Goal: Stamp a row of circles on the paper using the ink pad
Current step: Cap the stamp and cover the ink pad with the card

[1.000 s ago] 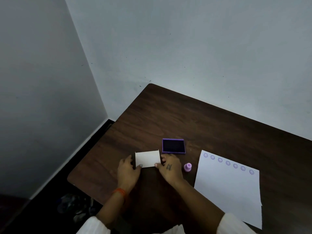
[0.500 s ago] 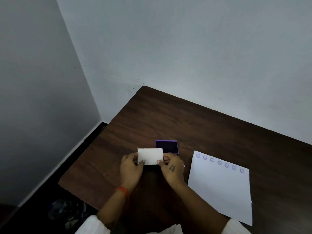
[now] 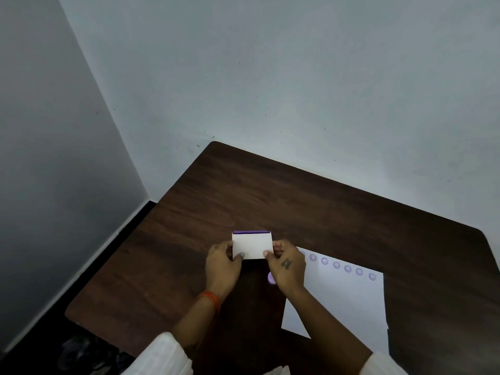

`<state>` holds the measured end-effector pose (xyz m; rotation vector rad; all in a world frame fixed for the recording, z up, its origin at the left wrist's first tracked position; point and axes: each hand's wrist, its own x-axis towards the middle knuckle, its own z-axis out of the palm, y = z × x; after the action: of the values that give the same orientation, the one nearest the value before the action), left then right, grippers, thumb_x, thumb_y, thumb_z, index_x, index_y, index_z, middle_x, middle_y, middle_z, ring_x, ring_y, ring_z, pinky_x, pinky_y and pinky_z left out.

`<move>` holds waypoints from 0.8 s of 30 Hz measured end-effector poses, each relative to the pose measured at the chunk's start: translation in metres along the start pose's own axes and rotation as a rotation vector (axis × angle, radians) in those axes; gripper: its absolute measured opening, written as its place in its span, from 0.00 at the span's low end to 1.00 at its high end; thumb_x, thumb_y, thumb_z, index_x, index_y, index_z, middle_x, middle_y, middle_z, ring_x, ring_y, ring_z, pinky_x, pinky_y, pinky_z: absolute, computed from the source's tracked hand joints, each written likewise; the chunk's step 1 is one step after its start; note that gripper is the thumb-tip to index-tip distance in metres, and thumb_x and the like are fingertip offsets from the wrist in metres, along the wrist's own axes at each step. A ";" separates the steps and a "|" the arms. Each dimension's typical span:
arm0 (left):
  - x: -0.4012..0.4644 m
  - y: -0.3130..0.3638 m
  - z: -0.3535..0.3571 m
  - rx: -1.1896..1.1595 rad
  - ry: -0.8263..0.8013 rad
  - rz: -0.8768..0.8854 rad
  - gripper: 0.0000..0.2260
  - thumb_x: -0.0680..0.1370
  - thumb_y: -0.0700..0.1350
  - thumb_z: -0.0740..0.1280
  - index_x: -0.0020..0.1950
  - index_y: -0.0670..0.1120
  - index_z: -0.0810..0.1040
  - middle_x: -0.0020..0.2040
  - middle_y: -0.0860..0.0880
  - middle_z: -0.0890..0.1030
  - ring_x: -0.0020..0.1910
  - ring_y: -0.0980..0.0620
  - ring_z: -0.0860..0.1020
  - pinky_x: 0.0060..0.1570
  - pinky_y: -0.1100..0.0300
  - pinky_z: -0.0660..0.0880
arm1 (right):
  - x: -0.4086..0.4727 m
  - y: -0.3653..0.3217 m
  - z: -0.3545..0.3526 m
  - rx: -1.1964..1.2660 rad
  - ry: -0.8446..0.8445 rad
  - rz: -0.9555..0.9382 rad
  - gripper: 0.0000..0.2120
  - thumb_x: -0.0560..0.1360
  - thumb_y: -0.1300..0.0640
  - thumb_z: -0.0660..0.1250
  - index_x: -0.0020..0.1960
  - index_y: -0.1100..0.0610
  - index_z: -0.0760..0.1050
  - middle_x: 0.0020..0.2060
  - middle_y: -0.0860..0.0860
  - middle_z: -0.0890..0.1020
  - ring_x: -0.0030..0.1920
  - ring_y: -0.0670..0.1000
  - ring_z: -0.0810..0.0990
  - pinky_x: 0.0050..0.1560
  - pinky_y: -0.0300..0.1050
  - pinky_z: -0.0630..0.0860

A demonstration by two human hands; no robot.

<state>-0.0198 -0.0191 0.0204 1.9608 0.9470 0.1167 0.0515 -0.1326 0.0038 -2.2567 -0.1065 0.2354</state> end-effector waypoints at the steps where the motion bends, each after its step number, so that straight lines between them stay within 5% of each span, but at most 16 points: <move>1: 0.001 0.000 0.002 0.008 -0.007 -0.009 0.19 0.74 0.43 0.68 0.64 0.42 0.72 0.65 0.42 0.73 0.62 0.45 0.73 0.63 0.52 0.70 | 0.002 0.002 0.000 -0.011 -0.004 0.000 0.10 0.71 0.57 0.70 0.51 0.59 0.78 0.52 0.56 0.83 0.50 0.54 0.81 0.48 0.40 0.75; 24: 0.016 -0.004 0.027 0.004 0.071 -0.083 0.16 0.74 0.34 0.64 0.62 0.41 0.73 0.64 0.41 0.73 0.59 0.44 0.75 0.62 0.51 0.72 | 0.021 0.011 0.018 -0.118 -0.031 0.007 0.09 0.71 0.59 0.70 0.49 0.59 0.77 0.50 0.56 0.83 0.49 0.54 0.80 0.46 0.40 0.75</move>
<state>0.0006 -0.0263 -0.0021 1.9286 1.0740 0.1387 0.0683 -0.1229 -0.0187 -2.3719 -0.1315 0.2742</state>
